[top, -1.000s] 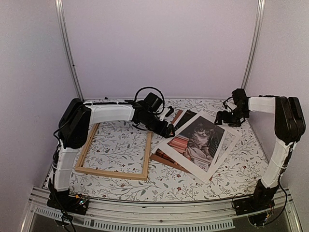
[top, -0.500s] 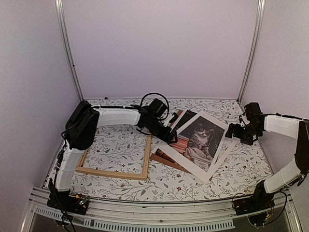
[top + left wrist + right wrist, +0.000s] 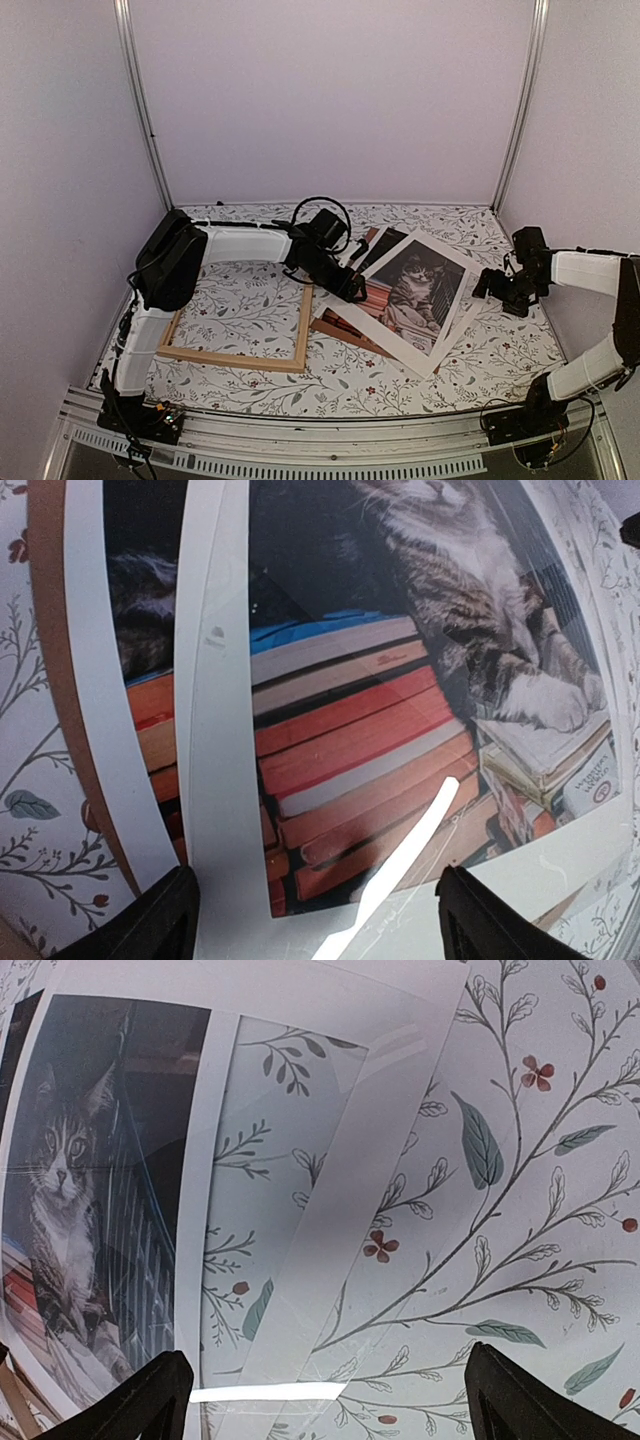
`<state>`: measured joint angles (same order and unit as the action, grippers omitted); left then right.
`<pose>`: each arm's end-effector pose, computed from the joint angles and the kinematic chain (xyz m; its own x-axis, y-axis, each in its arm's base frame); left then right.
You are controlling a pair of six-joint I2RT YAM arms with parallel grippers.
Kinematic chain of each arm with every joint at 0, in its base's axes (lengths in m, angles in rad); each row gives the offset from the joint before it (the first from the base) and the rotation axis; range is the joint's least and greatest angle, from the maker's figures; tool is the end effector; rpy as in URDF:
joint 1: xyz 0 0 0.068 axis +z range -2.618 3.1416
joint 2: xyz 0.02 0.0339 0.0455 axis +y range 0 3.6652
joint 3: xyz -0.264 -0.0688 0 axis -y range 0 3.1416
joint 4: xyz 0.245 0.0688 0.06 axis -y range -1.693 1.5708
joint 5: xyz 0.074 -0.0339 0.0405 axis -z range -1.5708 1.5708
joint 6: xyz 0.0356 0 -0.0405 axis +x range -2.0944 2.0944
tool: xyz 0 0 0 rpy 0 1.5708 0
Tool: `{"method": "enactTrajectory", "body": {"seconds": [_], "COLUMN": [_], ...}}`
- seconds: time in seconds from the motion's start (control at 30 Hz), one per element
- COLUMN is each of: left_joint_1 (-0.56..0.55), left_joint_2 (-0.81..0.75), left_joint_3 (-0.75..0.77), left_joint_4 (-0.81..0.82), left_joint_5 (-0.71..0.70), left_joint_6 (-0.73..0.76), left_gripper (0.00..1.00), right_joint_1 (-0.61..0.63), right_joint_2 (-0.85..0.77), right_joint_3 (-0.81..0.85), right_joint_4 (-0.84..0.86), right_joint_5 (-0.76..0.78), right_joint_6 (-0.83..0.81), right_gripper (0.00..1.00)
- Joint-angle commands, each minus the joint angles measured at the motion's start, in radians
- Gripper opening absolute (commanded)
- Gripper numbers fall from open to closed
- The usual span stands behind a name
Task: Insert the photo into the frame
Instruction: Rotate the glass panel on the mat board.
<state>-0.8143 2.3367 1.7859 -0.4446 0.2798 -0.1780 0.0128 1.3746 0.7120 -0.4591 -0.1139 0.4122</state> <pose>0.3375 -0.3719 0.1359 -0.7088 0.5030 -0.4945 0.6875 0.6497 -0.3244 0.2460 0.0072 0.1705 -0.8502 0.3872 -0.3568 0.3040 0.9143 0.2677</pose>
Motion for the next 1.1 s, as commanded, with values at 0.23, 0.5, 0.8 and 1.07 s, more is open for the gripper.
{"method": "enactTrajectory", "body": {"seconds": [0.23,0.5,0.8,1.07], "left_joint_1": [-0.012,-0.013,-0.013,-0.013], "left_joint_2": [0.013,0.000,-0.049,-0.008], "left_joint_3": [-0.013,-0.030,-0.059,-0.039], "left_joint_4": [-0.006,0.001,0.090,0.062], "left_joint_5": [-0.033,-0.074,-0.111,-0.099], "left_joint_6": [0.016,0.018,0.031,0.034], "left_gripper": [0.86,0.87,0.88,0.87], "right_joint_1": [-0.005,-0.005,-0.005,-0.005], "right_joint_2": [0.031,0.066,0.073,0.082], "right_joint_3": [-0.021,-0.038,-0.061,-0.063], "right_joint_4": [0.068,0.111,0.134,0.150], "right_joint_5": [-0.061,-0.079,-0.078,-0.098], "right_joint_6": [0.026,0.035,0.048,0.056], "right_gripper": [0.99,0.99,0.99,0.99]}}
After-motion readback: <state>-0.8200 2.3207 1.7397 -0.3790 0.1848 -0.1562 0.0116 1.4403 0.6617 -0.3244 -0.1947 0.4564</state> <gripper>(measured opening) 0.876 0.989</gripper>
